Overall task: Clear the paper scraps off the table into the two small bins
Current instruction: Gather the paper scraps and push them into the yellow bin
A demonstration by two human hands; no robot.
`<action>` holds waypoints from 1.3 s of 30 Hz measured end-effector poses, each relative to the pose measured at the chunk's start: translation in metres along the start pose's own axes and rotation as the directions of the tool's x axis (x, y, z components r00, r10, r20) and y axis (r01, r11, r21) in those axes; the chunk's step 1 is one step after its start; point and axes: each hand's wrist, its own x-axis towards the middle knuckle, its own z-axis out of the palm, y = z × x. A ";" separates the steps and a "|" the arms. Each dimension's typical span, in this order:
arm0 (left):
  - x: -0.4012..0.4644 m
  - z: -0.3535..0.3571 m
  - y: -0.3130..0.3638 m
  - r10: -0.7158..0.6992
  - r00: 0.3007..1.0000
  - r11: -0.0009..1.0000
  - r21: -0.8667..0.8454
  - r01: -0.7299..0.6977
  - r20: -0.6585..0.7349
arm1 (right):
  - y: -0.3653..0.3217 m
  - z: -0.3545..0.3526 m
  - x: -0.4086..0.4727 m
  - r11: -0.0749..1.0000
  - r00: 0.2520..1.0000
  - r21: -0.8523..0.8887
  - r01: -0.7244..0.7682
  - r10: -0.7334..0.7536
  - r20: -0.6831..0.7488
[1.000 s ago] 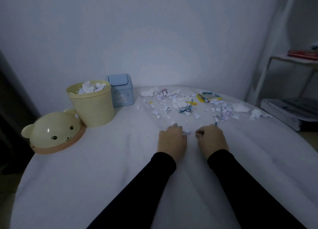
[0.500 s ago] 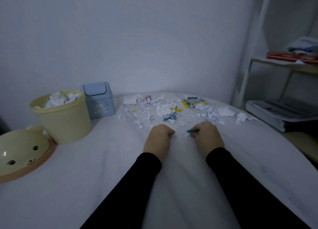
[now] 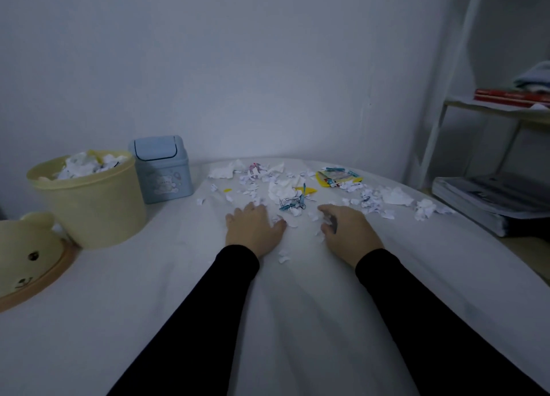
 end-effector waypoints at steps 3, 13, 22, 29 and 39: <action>-0.002 -0.002 0.004 0.117 0.991 0.980 -0.156 -0.127 -0.072 | -0.001 0.000 -0.002 0.997 1.000 0.077 0.027 -0.026 -0.011; -0.048 -0.019 0.010 0.050 0.987 0.967 -0.241 -0.087 -0.154 | -0.006 -0.003 -0.011 0.999 0.997 0.042 0.010 -0.013 0.075; -0.096 -0.012 0.010 -0.208 0.978 0.977 0.045 0.208 -0.001 | -0.026 0.003 -0.030 0.998 0.994 -0.015 -0.065 0.066 0.089; -0.103 -0.016 0.025 -0.233 0.972 0.967 0.106 0.231 0.007 | -0.020 -0.008 -0.041 0.977 0.989 -0.156 -0.146 0.141 -0.044; -0.081 -0.001 0.045 -0.209 0.973 0.977 0.056 0.204 0.095 | -0.013 -0.005 -0.028 0.956 0.986 -0.250 -0.154 0.164 0.021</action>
